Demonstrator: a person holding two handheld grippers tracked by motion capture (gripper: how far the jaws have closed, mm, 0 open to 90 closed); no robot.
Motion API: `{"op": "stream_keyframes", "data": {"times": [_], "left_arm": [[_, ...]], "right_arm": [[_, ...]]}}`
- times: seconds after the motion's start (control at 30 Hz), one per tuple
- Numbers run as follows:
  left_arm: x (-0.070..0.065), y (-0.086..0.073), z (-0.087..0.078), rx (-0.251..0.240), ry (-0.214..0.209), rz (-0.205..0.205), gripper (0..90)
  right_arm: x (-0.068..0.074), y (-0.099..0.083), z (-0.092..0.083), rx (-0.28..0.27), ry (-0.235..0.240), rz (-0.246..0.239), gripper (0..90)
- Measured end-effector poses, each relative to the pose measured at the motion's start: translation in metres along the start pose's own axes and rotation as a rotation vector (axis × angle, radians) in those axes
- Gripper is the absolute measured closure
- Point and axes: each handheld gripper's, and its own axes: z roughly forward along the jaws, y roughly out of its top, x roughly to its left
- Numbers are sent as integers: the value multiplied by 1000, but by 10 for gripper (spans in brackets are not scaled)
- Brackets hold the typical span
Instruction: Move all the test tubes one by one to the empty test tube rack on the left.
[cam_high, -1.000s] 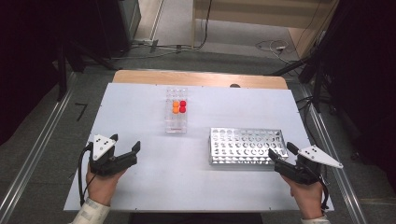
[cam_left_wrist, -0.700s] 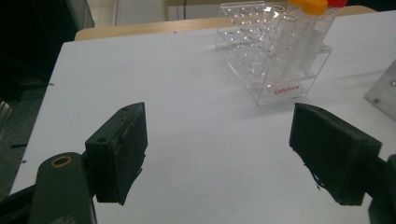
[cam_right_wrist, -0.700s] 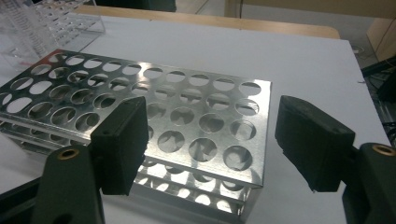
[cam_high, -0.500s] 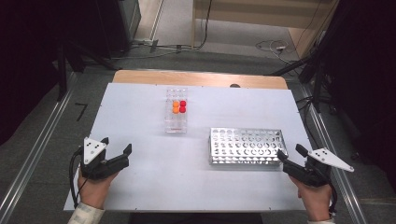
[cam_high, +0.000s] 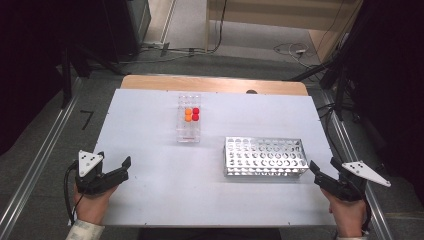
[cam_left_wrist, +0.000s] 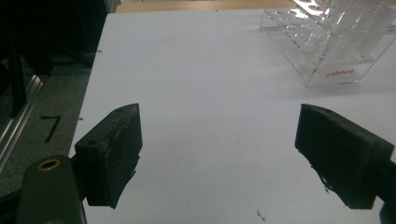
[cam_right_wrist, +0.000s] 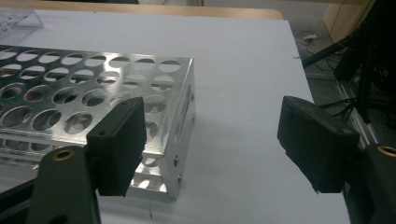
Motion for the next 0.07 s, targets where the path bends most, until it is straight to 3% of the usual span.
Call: {"op": "stream_keyframes", "data": {"times": [0.07], "left_arm": [[1,-1,1,4,2,-2,154]], "right_arm": [[-2,-1,1,5,-3,12,214]]}}
